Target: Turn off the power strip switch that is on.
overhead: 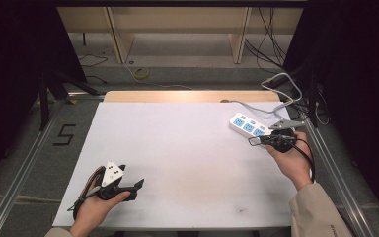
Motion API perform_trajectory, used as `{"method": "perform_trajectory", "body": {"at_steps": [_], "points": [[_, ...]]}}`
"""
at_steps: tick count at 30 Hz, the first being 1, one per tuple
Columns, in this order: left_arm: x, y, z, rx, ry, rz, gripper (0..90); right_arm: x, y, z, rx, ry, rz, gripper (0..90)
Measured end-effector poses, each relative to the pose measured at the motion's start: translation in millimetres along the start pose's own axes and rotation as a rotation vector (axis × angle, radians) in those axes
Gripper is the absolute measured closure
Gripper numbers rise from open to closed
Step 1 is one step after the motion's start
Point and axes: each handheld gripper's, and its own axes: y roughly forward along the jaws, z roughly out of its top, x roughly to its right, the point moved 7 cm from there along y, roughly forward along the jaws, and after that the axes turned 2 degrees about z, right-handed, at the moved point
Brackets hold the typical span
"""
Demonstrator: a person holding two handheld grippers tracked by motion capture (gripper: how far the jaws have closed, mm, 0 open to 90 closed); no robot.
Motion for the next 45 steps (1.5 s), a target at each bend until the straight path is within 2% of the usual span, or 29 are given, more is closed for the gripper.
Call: {"method": "perform_trajectory", "body": {"at_steps": [25,45], "points": [[0.3,0.4,-0.1,0.0,0.0,0.001,19.8,15.2,12.9,9.0,-0.049,0.0,-0.021,90.0],[0.2,0.5,0.0,0.0,0.001,0.001,20.1,38.5,26.9,22.7,-0.098,0.011,-0.045,90.0]]}}
